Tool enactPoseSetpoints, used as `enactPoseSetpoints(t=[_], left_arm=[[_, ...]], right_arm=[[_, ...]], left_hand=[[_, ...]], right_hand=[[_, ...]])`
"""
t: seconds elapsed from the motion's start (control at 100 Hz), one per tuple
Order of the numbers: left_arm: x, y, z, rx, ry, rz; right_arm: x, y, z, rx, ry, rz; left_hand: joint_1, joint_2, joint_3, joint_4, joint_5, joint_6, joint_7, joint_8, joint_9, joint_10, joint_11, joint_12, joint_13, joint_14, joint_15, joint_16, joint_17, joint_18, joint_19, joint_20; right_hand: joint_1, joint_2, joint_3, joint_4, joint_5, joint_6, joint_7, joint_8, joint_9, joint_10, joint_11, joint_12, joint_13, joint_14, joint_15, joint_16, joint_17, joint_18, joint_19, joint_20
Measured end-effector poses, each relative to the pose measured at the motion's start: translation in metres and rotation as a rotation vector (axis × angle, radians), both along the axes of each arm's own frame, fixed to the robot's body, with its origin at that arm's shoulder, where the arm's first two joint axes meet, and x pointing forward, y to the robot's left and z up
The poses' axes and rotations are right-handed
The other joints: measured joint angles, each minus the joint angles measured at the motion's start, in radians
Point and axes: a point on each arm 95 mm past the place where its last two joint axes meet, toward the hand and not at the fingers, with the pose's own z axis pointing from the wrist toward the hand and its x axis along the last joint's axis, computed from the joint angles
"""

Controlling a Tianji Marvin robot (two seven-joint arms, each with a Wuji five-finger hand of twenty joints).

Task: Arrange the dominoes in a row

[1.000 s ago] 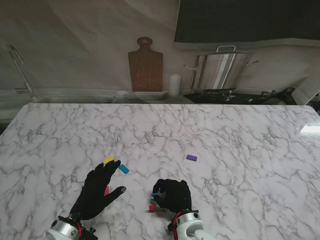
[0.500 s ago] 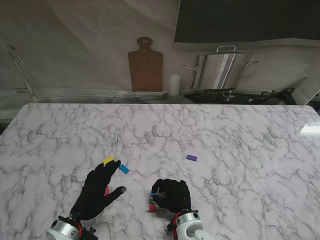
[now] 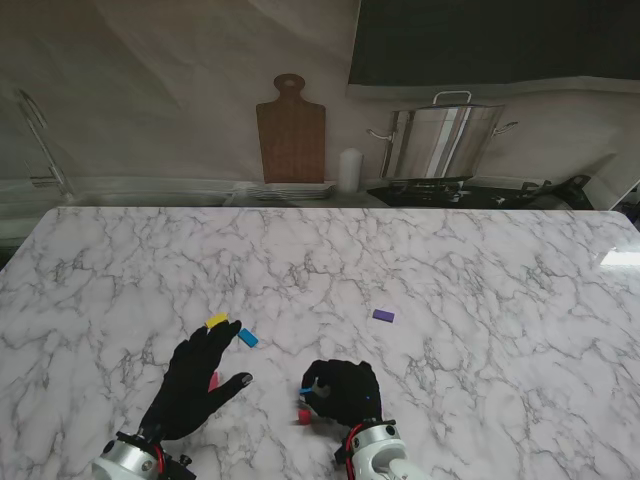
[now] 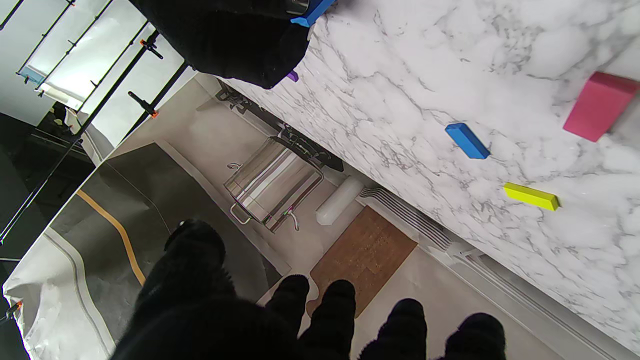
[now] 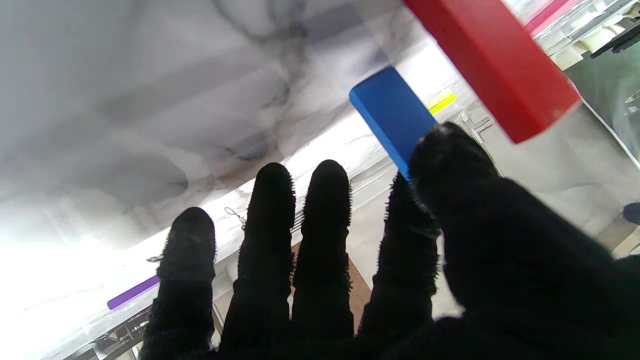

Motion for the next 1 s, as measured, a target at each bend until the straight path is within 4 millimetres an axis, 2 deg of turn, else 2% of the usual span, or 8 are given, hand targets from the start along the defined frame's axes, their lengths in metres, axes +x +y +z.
enactPoseSetpoints(t=[1.0], left_arm=[[-0.0001, 0.0001, -0.0002, -0.001, 0.0, 0.001]], right_arm=[[-0.0007, -0.002, 0.0035, -0.031, 0.004, -0.003]], left_hand=[[0.0, 0.0, 0.0, 0.0, 0.0, 0.0, 0.0, 0.0, 0.0, 0.0, 0.0, 0.0, 0.0, 0.0, 0.0, 0.0, 0.0, 0.0, 0.0, 0.0]], right_hand=[[0.001, 0.0, 0.0, 0.0, 0.0, 0.0, -0.003, 0.028, 0.0, 0.0, 0.0, 0.023, -0.017, 0.0, 0.001, 0.0, -0.01, 0.0, 0.0, 0.002]])
